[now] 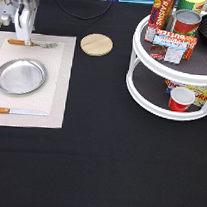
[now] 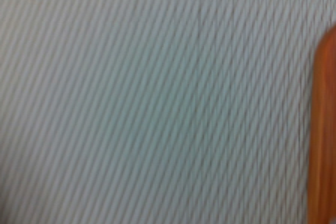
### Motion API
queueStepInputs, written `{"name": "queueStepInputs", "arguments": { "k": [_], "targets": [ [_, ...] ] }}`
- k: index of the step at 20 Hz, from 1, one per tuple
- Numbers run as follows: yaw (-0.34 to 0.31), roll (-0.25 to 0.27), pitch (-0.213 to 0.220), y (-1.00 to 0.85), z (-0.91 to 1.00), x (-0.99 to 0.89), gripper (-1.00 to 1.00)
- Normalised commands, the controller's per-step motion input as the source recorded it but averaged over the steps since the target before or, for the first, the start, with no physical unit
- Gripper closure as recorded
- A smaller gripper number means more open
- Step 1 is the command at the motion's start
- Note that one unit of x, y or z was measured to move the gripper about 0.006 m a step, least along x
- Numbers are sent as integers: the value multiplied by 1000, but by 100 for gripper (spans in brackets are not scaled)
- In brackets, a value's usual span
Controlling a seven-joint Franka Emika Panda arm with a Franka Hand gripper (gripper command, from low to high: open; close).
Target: Arrange plate and fork
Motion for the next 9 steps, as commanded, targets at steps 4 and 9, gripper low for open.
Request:
{"name": "queueStepInputs", "arguments": {
  "k": [4,9],
  "targets": [
    [27,-10,104,611,527,94,-100],
    [0,2,46,52,51,29,-100]
  ]
}}
